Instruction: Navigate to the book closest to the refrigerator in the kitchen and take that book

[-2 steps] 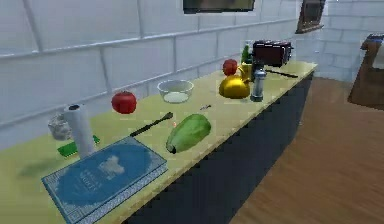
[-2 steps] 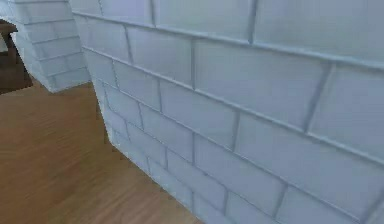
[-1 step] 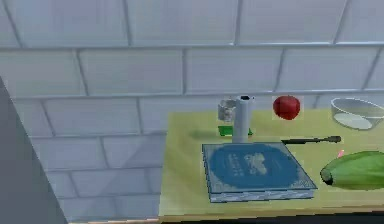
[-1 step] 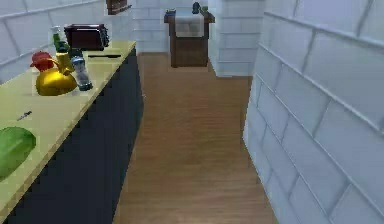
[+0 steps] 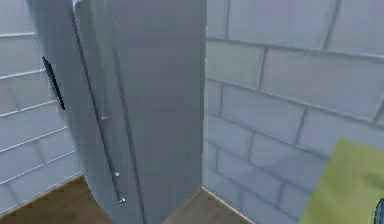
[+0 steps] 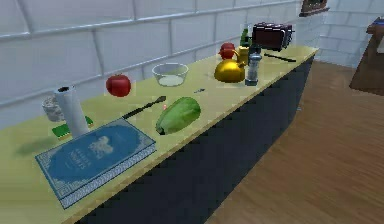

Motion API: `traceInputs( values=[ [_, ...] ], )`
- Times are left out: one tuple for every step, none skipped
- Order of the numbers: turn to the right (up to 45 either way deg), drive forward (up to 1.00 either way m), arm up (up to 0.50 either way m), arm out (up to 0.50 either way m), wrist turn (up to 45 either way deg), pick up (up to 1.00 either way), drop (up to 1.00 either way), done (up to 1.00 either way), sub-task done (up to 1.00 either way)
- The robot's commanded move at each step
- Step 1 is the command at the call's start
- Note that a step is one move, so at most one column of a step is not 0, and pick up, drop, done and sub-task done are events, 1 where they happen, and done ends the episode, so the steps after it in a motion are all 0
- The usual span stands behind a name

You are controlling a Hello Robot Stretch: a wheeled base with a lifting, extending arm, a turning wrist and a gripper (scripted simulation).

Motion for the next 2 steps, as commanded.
traceInputs(
  values=[
    [-21.0,0.0,0.0,0.0,0.0,0.0,0.0,0.0,0.0],
    [0.0,0.0,0.5,0.0,0.0,0.0,0.0,0.0,0.0]
  ],
)
